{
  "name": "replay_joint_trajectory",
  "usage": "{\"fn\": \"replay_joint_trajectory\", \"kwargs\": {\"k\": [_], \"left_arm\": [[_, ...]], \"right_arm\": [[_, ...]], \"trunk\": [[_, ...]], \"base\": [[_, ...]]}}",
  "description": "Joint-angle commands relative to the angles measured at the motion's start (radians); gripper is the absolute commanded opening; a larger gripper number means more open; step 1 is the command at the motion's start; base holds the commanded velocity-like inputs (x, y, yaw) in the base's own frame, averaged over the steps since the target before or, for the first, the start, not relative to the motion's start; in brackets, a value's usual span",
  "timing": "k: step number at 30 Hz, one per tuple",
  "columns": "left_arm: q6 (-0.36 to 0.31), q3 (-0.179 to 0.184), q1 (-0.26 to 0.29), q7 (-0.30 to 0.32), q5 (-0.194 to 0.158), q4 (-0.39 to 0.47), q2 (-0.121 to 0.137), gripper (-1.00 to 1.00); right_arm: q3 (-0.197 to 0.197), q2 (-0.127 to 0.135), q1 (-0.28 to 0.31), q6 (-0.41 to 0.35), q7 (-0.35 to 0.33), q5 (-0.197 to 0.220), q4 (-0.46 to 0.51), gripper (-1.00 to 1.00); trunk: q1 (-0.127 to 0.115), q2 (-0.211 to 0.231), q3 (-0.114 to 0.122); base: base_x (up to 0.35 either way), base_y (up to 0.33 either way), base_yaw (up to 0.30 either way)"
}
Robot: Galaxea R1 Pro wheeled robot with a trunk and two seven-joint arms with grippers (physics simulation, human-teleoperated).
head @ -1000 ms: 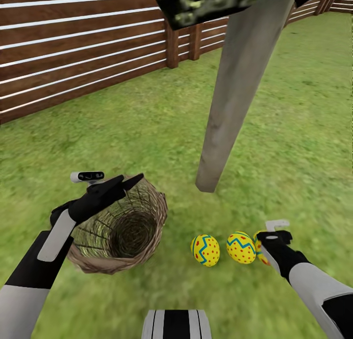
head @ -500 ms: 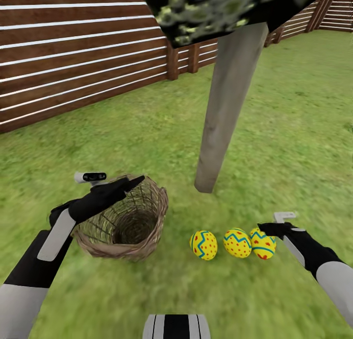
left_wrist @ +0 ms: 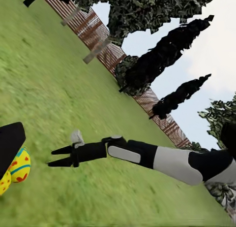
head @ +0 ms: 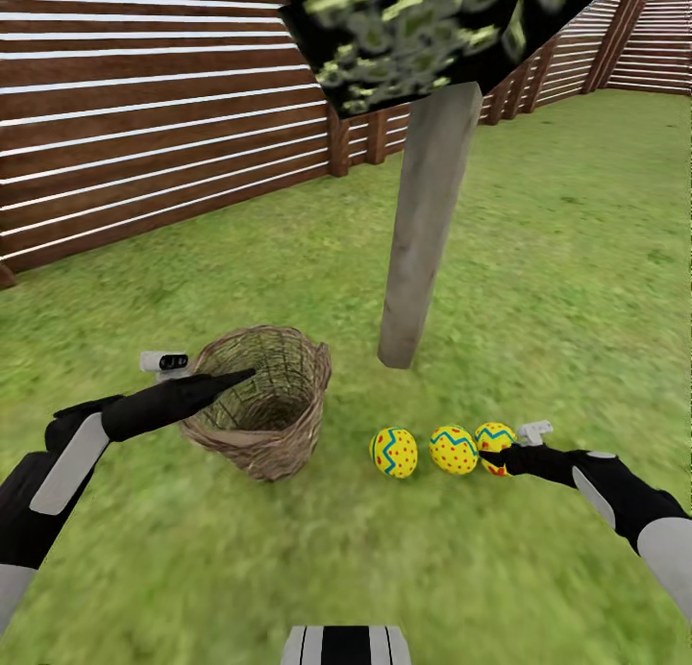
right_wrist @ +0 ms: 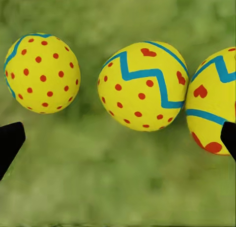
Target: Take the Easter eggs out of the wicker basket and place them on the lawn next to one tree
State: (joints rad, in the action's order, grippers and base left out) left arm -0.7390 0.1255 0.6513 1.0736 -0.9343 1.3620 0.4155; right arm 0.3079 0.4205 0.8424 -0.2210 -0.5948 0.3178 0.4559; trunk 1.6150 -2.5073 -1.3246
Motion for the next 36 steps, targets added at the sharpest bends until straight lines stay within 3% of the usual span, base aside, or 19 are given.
{"fn": "replay_joint_trajectory", "kwargs": {"k": [1,5,9,12,15,16,19,23,25,29,32,33,36], "left_arm": [[-0.007,0.001,0.0,-0.001,-0.004,-0.008,0.004,1.0],[-0.007,-0.001,-0.001,0.0,0.002,-0.058,0.022,1.0],[-0.005,0.002,-0.001,0.001,0.001,-0.092,0.088,1.0],[-0.005,0.003,-0.002,0.003,0.001,-0.099,0.104,1.0],[-0.005,0.005,-0.006,0.002,0.002,-0.121,0.12,1.0],[-0.005,0.006,-0.009,0.003,0.002,-0.156,0.126,1.0],[-0.005,0.007,-0.01,0.003,0.011,-0.193,0.13,1.0],[-0.018,0.014,-0.017,0.003,0.078,-0.206,0.134,1.0],[-0.045,0.035,-0.04,0.003,0.12,-0.21,0.134,1.0],[-0.059,0.081,-0.064,0.003,0.14,-0.211,0.135,1.0],[-0.061,0.149,-0.085,0.003,0.16,-0.213,0.136,1.0],[-0.061,0.181,-0.089,0.002,0.192,-0.219,0.135,1.0],[-0.062,0.24,-0.091,0.002,0.235,-0.242,0.133,1.0]], "right_arm": [[0.005,0.001,0.0,-0.008,-0.012,0.009,0.0,1.0],[0.007,-0.001,0.0,-0.006,-0.028,0.006,-0.002,1.0],[0.01,-0.002,-0.01,-0.005,-0.034,0.004,-0.012,1.0],[0.027,-0.004,-0.017,-0.005,-0.034,-0.001,-0.017,1.0],[0.086,-0.005,-0.023,-0.005,-0.034,-0.002,-0.021,1.0],[0.125,-0.006,-0.029,-0.006,-0.034,-0.002,-0.039,1.0],[0.164,-0.02,-0.037,-0.006,-0.033,-0.002,-0.074,1.0],[0.19,-0.034,-0.051,-0.006,-0.033,-0.002,-0.108,1.0],[0.195,-0.041,-0.066,-0.007,-0.033,-0.002,-0.117,1.0],[0.198,-0.066,-0.088,-0.007,-0.031,-0.006,-0.134,1.0],[0.214,-0.088,-0.099,-0.008,-0.029,-0.023,-0.164,1.0],[0.227,-0.1,-0.102,-0.008,-0.029,-0.031,-0.182,1.0],[0.25,-0.128,-0.104,-0.006,-0.024,-0.037,-0.236,1.0]], "trunk": [[-0.001,0.0,0.003],[-0.003,0.001,0.019],[-0.004,0.002,0.03],[-0.004,0.002,0.03],[-0.004,0.002,0.03],[-0.004,0.002,0.034],[-0.006,0.003,0.046],[-0.008,0.003,0.061],[-0.009,0.004,0.069],[-0.01,0.005,0.084],[-0.012,0.006,0.096],[-0.012,0.006,0.1],[-0.013,0.006,0.112]], "base": [[-0.103,0.0,0.0],[-0.043,0.0,0.0],[-0.006,0.0,0.0],[0.0,0.0,0.0],[0.0,0.0,0.0],[0.0,0.0,0.0],[0.0,0.0,0.0],[0.0,0.0,0.0],[0.0,0.0,0.0],[0.0,0.0,0.0],[0.0,0.0,0.0],[0.0,0.0,0.0],[0.0,0.0,0.0]]}}
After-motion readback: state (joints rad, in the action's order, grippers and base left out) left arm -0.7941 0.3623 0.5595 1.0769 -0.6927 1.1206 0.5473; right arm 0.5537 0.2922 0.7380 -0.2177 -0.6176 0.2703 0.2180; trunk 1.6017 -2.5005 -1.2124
